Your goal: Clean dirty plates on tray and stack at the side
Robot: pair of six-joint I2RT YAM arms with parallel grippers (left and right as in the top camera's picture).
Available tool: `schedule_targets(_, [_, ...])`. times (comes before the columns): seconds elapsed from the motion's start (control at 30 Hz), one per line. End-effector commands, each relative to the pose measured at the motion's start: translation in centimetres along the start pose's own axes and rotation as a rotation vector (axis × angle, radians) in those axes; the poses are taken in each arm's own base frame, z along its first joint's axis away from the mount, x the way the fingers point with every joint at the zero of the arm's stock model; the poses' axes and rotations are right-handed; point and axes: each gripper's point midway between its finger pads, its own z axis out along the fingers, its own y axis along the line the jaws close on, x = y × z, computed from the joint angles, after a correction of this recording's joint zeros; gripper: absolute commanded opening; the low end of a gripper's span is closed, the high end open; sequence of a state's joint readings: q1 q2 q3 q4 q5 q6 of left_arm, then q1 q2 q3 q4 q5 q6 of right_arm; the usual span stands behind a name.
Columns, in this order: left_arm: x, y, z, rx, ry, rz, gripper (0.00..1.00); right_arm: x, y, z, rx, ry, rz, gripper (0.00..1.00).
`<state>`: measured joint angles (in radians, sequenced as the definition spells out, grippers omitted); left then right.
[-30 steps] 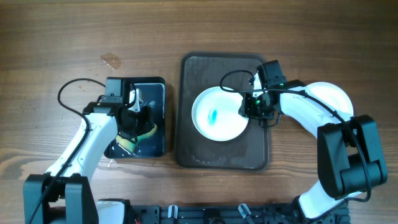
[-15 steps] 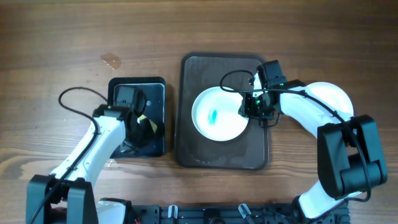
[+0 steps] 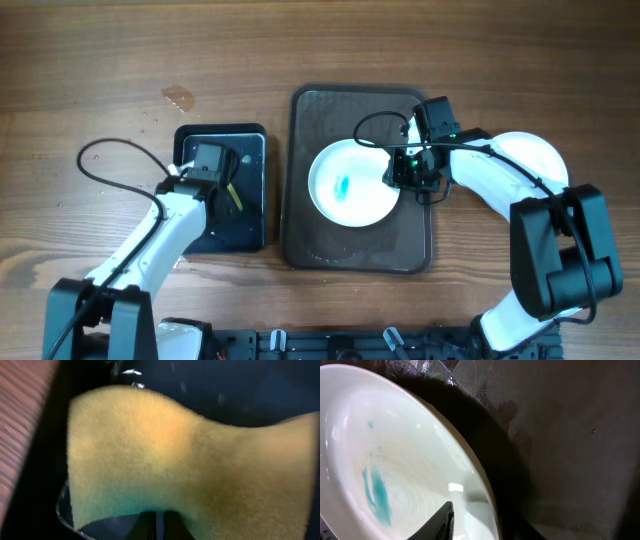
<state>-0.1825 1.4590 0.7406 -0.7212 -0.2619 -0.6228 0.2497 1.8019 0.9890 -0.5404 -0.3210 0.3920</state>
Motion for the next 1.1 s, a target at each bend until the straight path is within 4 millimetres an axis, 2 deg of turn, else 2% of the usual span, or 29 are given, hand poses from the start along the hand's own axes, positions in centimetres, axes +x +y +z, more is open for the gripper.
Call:
schedule_targets(0.0, [-4.9,-0.8,-3.1,0.029,-0.184,-0.062,0.04,1.8,-2.1,2.0,0.062,0.066,0.032,0.33])
schedule_targets(0.17, [-6.6,-1.7,-3.5,0.061,-0.257,-0.040,0.04,1.8,-2.1,2.0,0.062,0.066,0.031,0.33])
schedule_targets(0.3, [-7.6,-0.6,-3.4,0.032,-0.281,-0.074,0.04,1.8,-2.1,2.0,0.062,0.067,0.032,0.33])
schedule_targets(0.37, [-6.2,-1.6,-3.1,0.108,-0.198,-0.037,0.04,1.8,-2.1,2.0,0.062,0.067,0.032,0.33])
schedule_targets(0.47, [-2.3,-5.1,-3.5,0.290,-0.028,0.121,0.04,1.8,-2.1,2.0,0.062,0.067,0.032,0.33])
schedule_targets(0.53, [-0.1,-5.7,-3.7,0.293,0.029,0.184,0.06,1.8,-2.1,2.0,0.062,0.066,0.032,0.33])
schedule_targets(0.6, [0.9,-5.7,-3.4,0.265,0.039,0.222,0.07,1.8,-2.1,2.0,0.062,0.066,0.032,0.33])
schedule_targets(0.77, [0.6,-2.5,-0.3,0.052,0.012,0.120,0.04,1.8,-2.1,2.0,0.062,0.066,0.032,0.34])
schedule_targets(0.93, [0.6,-2.4,2.7,0.003,0.033,0.113,0.04,1.8,-2.1,2.0,0.062,0.065,0.032,0.34])
schedule_targets(1.0, [-0.1,-1.8,3.3,-0.049,-0.003,0.113,0.04,1.7,-2.1,2.0,0.061,0.063,0.031,0.34])
schedule_targets(1.07, [-2.0,-0.2,2.9,-0.144,-0.105,0.075,0.04,1.7,-2.0,2.0,0.061,0.062,0.031,0.33])
